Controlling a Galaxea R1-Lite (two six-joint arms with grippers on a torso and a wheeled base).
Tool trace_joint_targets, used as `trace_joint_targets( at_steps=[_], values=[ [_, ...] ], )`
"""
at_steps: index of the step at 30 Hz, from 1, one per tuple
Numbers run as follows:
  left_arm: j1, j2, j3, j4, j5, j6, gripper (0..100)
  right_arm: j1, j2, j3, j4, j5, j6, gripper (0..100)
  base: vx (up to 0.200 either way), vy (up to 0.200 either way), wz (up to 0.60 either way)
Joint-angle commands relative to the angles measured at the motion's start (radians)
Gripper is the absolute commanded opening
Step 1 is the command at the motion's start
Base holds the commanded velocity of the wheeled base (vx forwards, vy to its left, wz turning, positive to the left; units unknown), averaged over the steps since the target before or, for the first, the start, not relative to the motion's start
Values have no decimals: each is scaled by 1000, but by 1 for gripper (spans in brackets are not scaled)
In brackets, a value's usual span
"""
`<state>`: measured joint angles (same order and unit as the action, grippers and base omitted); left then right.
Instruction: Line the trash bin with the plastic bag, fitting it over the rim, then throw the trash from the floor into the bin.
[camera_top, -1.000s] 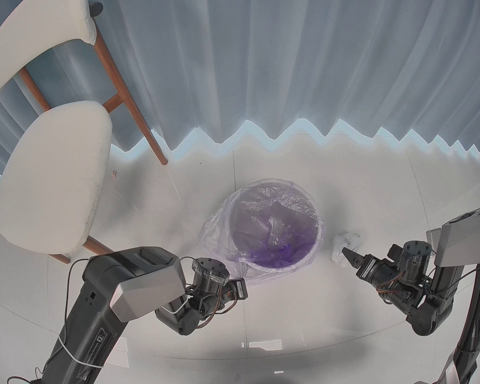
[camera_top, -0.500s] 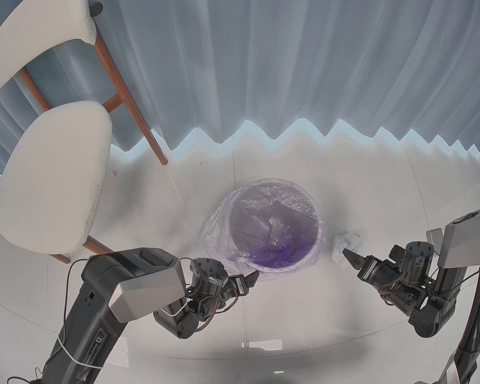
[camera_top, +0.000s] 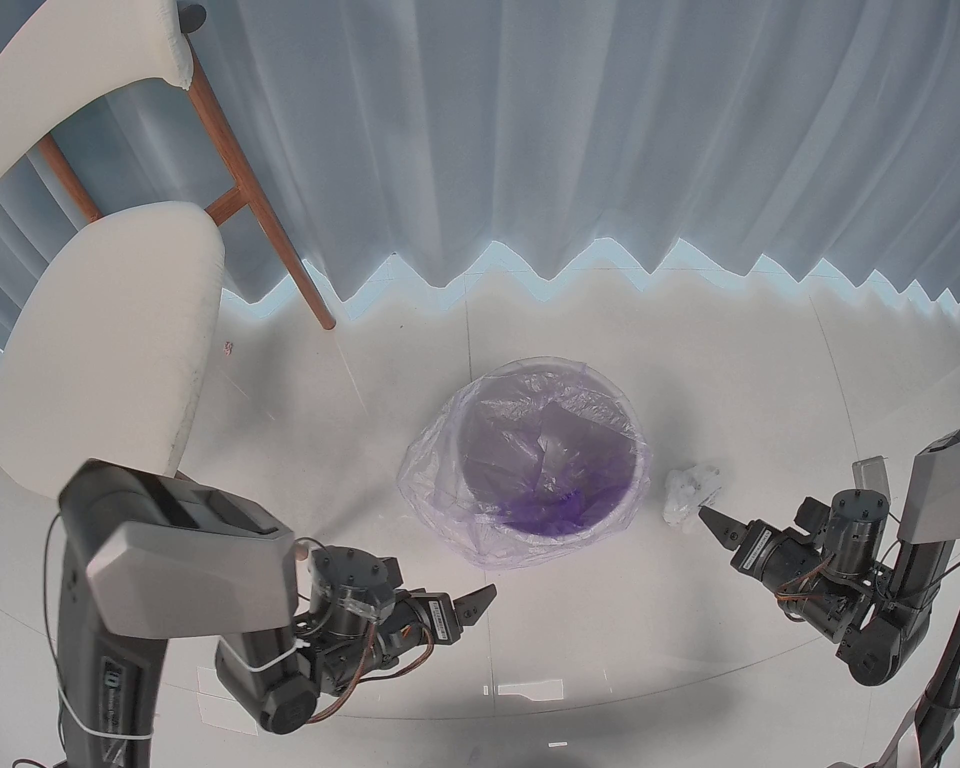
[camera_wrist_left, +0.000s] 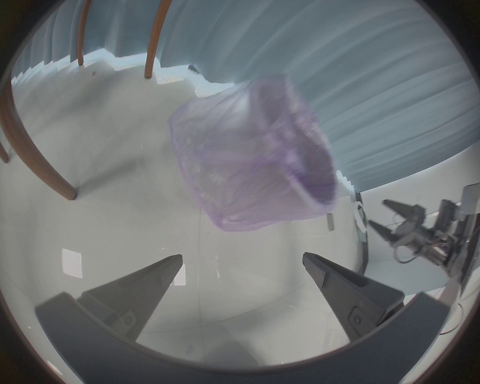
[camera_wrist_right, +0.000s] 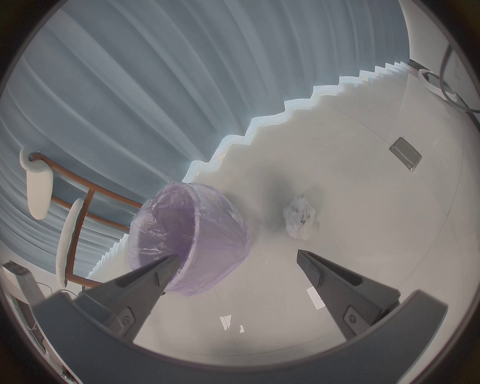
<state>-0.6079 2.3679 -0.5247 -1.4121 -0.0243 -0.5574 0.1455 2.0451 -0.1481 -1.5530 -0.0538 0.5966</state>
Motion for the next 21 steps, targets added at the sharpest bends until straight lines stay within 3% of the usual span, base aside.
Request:
trace_joint_targets(
  at_steps=[1,7,10,14,16,17,18,21],
  values=[
    [-85,-332,242,-84,-23,-25,100,0,-97,93,-16,0,2,100,0,0,0],
    [-217,-386,218,-44,7,-355,100,34,-148,147,-15,-12,31,100,0,0,0],
    [-224,-372,152,73,37,-383,100,42,-161,147,-13,-41,60,100,0,0,0],
    [-217,-343,-44,298,60,-447,100,42,-164,147,-15,-49,75,100,0,0,0],
    [-217,-334,-198,506,75,-519,100,42,-164,147,-15,-61,94,100,0,0,0],
    [-217,-332,-207,519,75,-524,100,42,-164,147,-15,-61,95,100,0,0,0],
    [-220,-315,-325,691,75,-581,100,42,-163,147,-13,-67,106,100,0,0,0],
    [-217,-269,-505,909,76,-684,100,42,-164,147,-13,-73,117,100,0,0,0]
  ],
)
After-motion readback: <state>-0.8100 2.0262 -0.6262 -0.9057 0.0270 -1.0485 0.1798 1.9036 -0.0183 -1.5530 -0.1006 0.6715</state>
